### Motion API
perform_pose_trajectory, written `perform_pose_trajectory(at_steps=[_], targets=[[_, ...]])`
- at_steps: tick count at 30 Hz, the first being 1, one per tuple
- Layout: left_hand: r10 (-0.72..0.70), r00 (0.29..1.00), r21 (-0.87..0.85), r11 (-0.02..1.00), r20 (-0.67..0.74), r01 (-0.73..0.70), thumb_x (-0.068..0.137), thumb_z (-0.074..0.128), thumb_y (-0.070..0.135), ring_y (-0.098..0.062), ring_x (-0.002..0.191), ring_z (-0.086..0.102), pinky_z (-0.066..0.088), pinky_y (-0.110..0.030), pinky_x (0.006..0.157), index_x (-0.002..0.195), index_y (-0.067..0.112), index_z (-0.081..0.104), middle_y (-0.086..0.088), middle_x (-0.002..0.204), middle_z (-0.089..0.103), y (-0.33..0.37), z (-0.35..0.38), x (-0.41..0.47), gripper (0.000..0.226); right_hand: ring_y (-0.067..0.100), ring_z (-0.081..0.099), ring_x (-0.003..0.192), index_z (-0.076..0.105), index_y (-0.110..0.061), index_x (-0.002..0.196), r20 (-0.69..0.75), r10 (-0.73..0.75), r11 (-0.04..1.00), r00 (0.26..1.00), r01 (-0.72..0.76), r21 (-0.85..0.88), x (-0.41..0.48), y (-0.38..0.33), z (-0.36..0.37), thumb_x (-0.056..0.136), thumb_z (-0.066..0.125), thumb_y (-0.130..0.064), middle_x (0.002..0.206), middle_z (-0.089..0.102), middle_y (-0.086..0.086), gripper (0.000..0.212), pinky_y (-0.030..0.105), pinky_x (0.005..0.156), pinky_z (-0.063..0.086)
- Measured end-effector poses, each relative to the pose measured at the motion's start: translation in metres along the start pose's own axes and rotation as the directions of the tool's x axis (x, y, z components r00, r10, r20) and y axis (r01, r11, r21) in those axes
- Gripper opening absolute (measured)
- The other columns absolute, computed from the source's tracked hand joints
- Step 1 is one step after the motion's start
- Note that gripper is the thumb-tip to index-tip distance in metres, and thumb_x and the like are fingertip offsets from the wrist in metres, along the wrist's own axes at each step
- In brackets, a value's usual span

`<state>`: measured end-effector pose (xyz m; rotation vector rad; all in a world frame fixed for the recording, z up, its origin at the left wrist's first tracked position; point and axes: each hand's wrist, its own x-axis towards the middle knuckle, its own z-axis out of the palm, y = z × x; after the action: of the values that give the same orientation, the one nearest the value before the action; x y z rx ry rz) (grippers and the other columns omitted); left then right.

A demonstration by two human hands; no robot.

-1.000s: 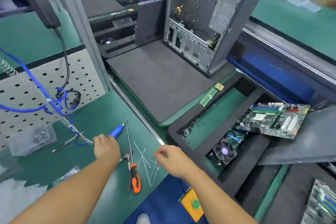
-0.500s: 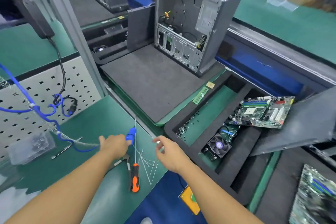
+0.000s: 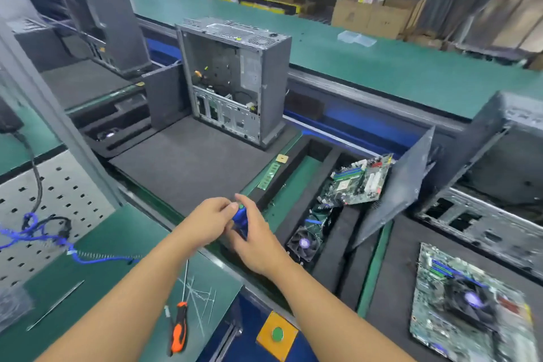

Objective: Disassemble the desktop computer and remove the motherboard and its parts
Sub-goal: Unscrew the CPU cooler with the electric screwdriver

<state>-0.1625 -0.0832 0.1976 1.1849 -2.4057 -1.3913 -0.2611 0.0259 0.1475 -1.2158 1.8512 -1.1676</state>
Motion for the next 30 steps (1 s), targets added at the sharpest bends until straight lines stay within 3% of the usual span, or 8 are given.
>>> perform_pose_trajectory(at_steps=[7,11,14,18,20,23,26,30], targets=[[0.192,0.974,-0.073,0.98,0.124,-0.184,0.098,0.045,0.02,-0.008,0.05,0.045,0.036,-0.028,0.056,0.087,0.019,0.058,0.007,0.056,0.058,0.106,0.075,0.012,0.018,-0.001,0.046,0.064,0.039,-0.028,0.129,-0.281,0.029,0.987,0.959,0.017,0.159,-0.047,0.017,-0.11,0.088,0.054,-0.02,0.085,0.057,-0.019,0.044,0.01,0.063,0.04],[0.338,0.937,0.309,0.886,0.086,-0.347,0.1,0.04,0.025,-0.015,0.076,0.062,0.047,-0.033,0.071,0.092,0.025,0.059,0.001,0.082,0.068,0.167,0.138,0.01,0.02,0.002,0.045,0.065,0.046,-0.02,0.115,-0.417,0.058,0.995,0.907,-0.018,0.099,-0.086,0.035,-0.174,0.088,0.054,-0.012,0.086,0.055,-0.006,0.029,0.014,0.063,0.039],[0.778,0.628,0.692,0.471,-0.033,-0.547,0.096,0.044,0.018,-0.031,0.077,0.059,0.045,-0.042,0.066,0.089,0.017,0.062,-0.003,0.086,0.064,0.209,0.182,-0.009,0.02,0.004,0.041,0.061,0.051,-0.028,0.099,-0.581,0.076,0.996,0.81,-0.085,0.012,-0.117,0.06,-0.218,0.088,0.051,-0.021,0.074,0.053,-0.015,0.014,0.02,0.06,0.038],[0.986,0.04,0.362,-0.021,0.162,-0.932,0.085,0.05,0.013,-0.026,0.065,0.044,0.033,-0.037,0.058,0.075,0.01,0.06,-0.007,0.074,0.053,0.244,0.246,-0.047,0.014,0.012,0.033,0.064,0.045,-0.023,0.075,-0.748,0.059,0.916,0.661,-0.334,-0.224,-0.158,0.09,-0.279,0.094,0.054,-0.021,0.067,0.038,-0.005,0.021,0.031,0.066,0.036],[0.934,-0.087,0.215,-0.169,0.346,-0.962,0.082,0.054,0.013,-0.026,0.063,0.046,0.036,-0.035,0.055,0.073,0.011,0.058,-0.008,0.073,0.055,0.248,0.276,-0.055,0.011,0.021,0.034,0.066,0.046,-0.016,0.077,-0.789,0.093,0.92,0.607,-0.356,-0.166,-0.176,0.103,-0.305,0.09,0.055,-0.023,0.066,0.04,0.002,0.018,0.045,0.066,0.035],[0.852,0.143,0.201,0.046,0.503,-0.978,0.086,0.056,0.017,-0.025,0.067,0.055,0.047,-0.039,0.062,0.075,0.016,0.058,-0.002,0.071,0.059,0.243,0.315,-0.042,0.011,0.018,0.044,0.063,0.053,-0.024,0.095,-0.811,0.141,0.959,0.568,-0.282,-0.031,-0.203,0.112,-0.336,0.088,0.054,-0.03,0.068,0.053,0.0,0.009,0.047,0.066,0.045],[0.771,0.385,0.309,0.254,0.508,-0.917,0.093,0.049,0.025,-0.028,0.084,0.058,0.046,-0.041,0.074,0.085,0.017,0.057,-0.002,0.081,0.061,0.234,0.345,-0.015,0.014,0.009,0.047,0.061,0.048,-0.051,0.112,-0.754,0.164,0.979,0.636,-0.198,0.047,-0.217,0.121,-0.361,0.088,0.047,-0.039,0.068,0.055,-0.013,0.026,0.036,0.062,0.043],[0.699,0.515,0.341,0.388,0.496,-0.856,0.089,0.047,0.028,-0.019,0.096,0.057,0.042,-0.037,0.079,0.099,0.027,0.057,0.009,0.096,0.061,0.218,0.383,0.012,0.014,0.011,0.038,0.058,0.052,-0.05,0.109,-0.68,0.194,0.979,0.707,-0.189,0.083,-0.231,0.143,-0.383,0.081,0.043,-0.036,0.064,0.047,-0.014,0.033,0.029,0.058,0.036]])
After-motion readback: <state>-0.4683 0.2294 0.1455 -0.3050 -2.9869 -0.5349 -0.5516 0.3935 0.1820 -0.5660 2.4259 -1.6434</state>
